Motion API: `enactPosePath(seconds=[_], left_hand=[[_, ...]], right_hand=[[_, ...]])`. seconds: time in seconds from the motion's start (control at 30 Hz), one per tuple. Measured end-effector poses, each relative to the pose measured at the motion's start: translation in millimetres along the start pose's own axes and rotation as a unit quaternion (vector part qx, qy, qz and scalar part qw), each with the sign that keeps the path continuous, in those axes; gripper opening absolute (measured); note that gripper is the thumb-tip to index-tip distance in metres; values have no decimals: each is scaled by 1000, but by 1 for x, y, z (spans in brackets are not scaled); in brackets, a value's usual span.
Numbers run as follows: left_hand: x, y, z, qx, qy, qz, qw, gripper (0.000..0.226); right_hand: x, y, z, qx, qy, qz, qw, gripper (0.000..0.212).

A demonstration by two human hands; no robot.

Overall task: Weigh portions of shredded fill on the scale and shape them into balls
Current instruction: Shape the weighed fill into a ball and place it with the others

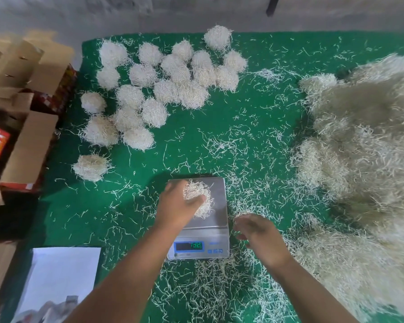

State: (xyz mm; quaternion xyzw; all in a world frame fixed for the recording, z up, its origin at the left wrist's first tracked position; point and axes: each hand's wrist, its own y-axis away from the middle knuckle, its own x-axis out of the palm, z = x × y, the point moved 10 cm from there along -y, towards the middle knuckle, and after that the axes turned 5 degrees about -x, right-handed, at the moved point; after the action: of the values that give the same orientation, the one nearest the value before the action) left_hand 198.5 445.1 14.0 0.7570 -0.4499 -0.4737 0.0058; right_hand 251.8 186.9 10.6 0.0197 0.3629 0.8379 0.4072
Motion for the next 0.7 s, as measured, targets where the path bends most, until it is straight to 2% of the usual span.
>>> enactPosePath(seconds=[0.1, 0.3, 0.43, 0.53, 0.7], left_hand=[[-15, 13, 4, -4, 41, -13, 999, 71], [-58, 50, -1, 50, 78, -81, 992, 30], [-80, 83, 12, 76, 117, -120, 983, 23], [-73, 109, 23, 99, 130, -112, 980, 24], [-19, 147, 36, 82, 163, -45, 982, 24]], right_hand=[[10, 6, 1, -1, 27, 10, 1000, 16], [25, 22, 13, -13, 15, 19, 1000, 17], [13, 48, 21, -29, 43, -8, 999, 12], [-7, 75, 4, -21, 66, -43, 997, 10], [-37, 118, -37, -7, 47, -96, 994, 14]])
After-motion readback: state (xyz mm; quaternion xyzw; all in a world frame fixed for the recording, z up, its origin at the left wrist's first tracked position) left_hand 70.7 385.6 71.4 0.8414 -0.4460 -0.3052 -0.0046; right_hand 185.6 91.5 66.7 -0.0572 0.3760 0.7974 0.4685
